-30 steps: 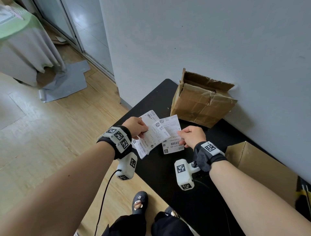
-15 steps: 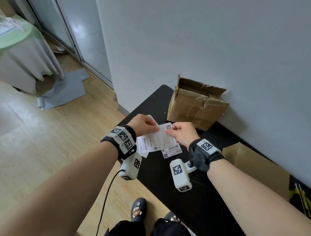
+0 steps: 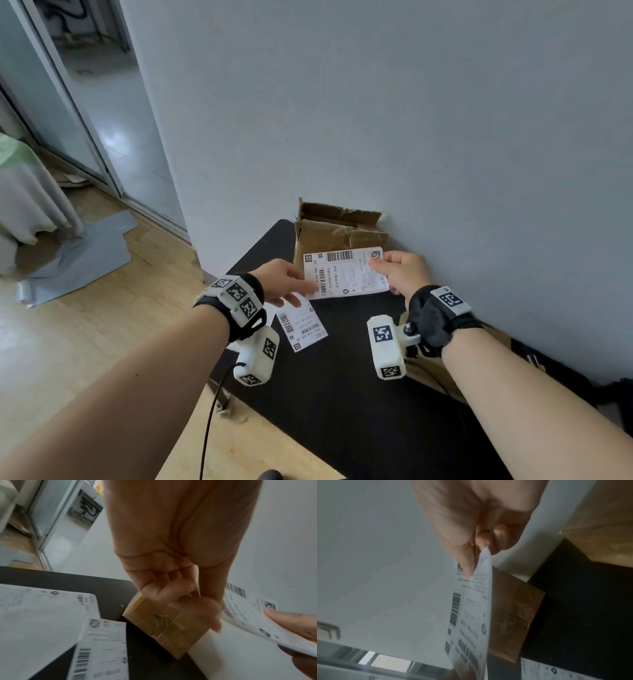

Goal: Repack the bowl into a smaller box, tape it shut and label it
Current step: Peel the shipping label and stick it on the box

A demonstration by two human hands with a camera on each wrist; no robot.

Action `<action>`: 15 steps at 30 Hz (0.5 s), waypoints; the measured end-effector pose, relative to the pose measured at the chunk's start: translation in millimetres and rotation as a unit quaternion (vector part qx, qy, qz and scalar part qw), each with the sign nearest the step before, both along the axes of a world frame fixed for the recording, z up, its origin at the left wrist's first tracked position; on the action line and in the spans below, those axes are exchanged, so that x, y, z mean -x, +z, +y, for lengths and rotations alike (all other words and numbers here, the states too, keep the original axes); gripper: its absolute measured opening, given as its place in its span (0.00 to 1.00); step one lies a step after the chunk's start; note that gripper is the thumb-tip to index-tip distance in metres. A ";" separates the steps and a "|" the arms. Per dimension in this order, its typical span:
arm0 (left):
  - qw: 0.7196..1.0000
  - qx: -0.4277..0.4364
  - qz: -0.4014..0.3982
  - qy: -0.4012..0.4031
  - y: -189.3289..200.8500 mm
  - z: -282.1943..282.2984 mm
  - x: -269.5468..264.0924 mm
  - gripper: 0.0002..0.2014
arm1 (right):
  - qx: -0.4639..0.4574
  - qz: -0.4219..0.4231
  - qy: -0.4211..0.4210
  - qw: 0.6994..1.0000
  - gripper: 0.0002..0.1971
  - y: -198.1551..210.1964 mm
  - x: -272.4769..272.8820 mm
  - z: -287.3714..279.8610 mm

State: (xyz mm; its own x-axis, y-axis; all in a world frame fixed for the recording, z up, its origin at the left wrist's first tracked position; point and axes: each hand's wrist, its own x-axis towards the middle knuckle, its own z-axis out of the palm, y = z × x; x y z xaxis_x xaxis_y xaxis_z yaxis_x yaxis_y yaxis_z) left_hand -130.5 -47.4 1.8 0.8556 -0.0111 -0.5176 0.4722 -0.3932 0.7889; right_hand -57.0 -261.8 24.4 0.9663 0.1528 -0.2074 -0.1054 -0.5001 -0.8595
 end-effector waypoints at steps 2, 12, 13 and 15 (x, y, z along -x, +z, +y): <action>1.000 0.009 -0.007 -0.024 6.8 -11.7 -6.4 0.06 | 0.001 -0.021 -0.018 1.000 0.07 7.5 0.8 -10.1; 0.994 0.061 -0.093 0.002 38.1 -59.6 -39.6 0.02 | -0.019 -0.036 -0.146 0.988 0.12 26.9 4.0 -71.8; 0.994 0.060 -0.094 -0.006 39.4 -64.0 -43.3 0.04 | -0.017 -0.034 -0.156 0.987 0.12 28.1 5.5 -77.7; 0.994 0.045 -0.097 -0.033 41.8 -73.3 -49.9 0.06 | -0.014 -0.034 -0.172 0.984 0.12 30.9 9.4 -88.8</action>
State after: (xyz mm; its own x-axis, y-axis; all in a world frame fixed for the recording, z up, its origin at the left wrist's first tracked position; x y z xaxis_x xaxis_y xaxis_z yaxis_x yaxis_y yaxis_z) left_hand -80.7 -120.8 43.6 0.9350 -0.1090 -0.3374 0.2836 -0.3413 0.8962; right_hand -66.4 -350.6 55.3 0.9735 -0.1805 -0.1403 -0.2053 -0.4203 -0.8838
